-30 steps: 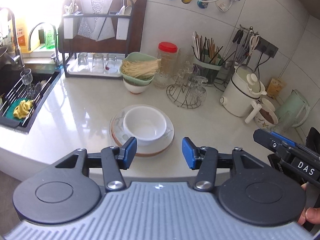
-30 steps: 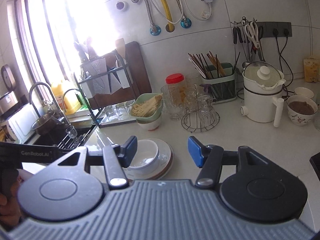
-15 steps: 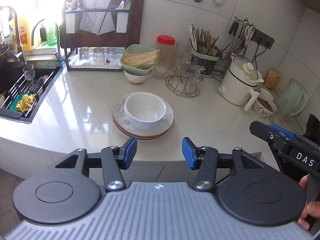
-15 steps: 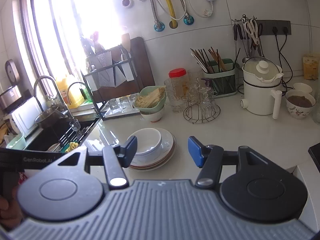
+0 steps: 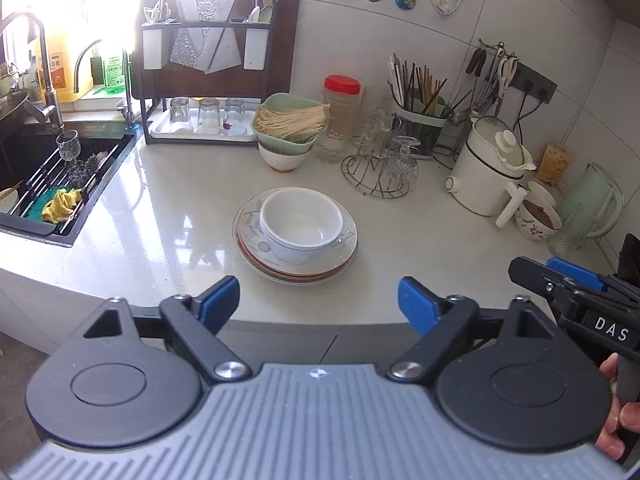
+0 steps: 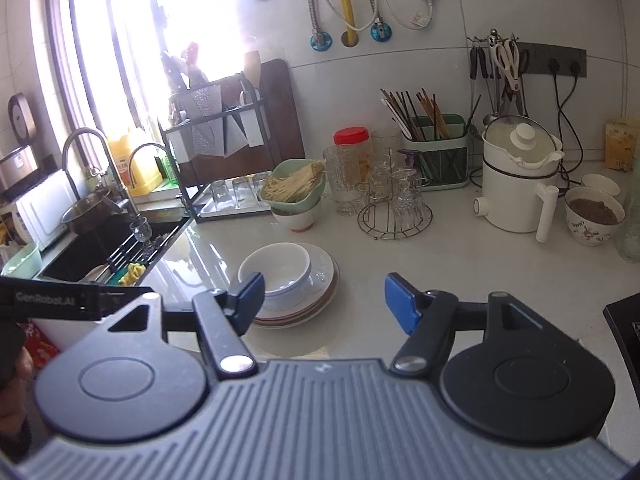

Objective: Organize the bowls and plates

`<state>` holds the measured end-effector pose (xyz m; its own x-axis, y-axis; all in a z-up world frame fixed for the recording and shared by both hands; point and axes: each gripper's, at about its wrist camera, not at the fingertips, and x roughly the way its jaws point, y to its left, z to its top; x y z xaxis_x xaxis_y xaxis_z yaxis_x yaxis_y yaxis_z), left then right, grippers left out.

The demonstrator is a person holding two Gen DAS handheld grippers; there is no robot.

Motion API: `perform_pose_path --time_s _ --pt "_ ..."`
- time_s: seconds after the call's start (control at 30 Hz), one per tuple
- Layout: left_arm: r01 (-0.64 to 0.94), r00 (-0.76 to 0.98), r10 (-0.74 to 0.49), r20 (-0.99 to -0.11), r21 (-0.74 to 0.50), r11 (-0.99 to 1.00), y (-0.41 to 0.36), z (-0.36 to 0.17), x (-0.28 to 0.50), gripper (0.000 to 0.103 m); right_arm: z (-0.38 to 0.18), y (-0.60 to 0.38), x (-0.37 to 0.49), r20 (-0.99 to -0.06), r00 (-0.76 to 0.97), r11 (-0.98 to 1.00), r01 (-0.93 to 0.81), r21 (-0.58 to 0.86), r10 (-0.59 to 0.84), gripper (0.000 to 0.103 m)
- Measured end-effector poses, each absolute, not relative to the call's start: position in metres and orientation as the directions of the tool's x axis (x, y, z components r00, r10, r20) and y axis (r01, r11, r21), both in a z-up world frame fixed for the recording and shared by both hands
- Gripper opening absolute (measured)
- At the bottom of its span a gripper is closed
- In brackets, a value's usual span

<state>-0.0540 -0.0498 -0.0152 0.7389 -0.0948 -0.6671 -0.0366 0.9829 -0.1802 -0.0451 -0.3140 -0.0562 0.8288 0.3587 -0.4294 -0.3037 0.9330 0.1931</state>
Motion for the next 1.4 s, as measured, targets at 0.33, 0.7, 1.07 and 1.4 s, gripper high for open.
perform_pose_path --time_s 0.33,0.7,1.07,1.4 --pt "-0.08 0.723 -0.064 -0.688 -0.176 0.981 -0.047 -0.019 -0.062 0.097 -0.062 -0.315 -0.047 -0.441 0.818 0.929 -0.31 0.203 0.369 0.083" --pt "-0.105 0.739 -0.029 -0.673 -0.158 0.982 -0.053 -0.014 -0.075 0.097 -0.067 -0.311 -0.051 -0.459 0.789 0.912 -0.347 0.217 0.41 0.083" --pt "-0.108 0.743 -0.009 -0.67 -0.132 0.985 -0.05 -0.015 -0.084 0.097 -0.072 -0.31 -0.054 -0.455 0.788 0.909 -0.336 0.246 0.414 0.083" --pt "-0.105 0.741 -0.008 -0.671 -0.127 0.986 -0.044 -0.015 -0.088 0.097 -0.075 -0.305 -0.061 -0.462 0.79 0.914 -0.327 0.24 0.403 0.083"
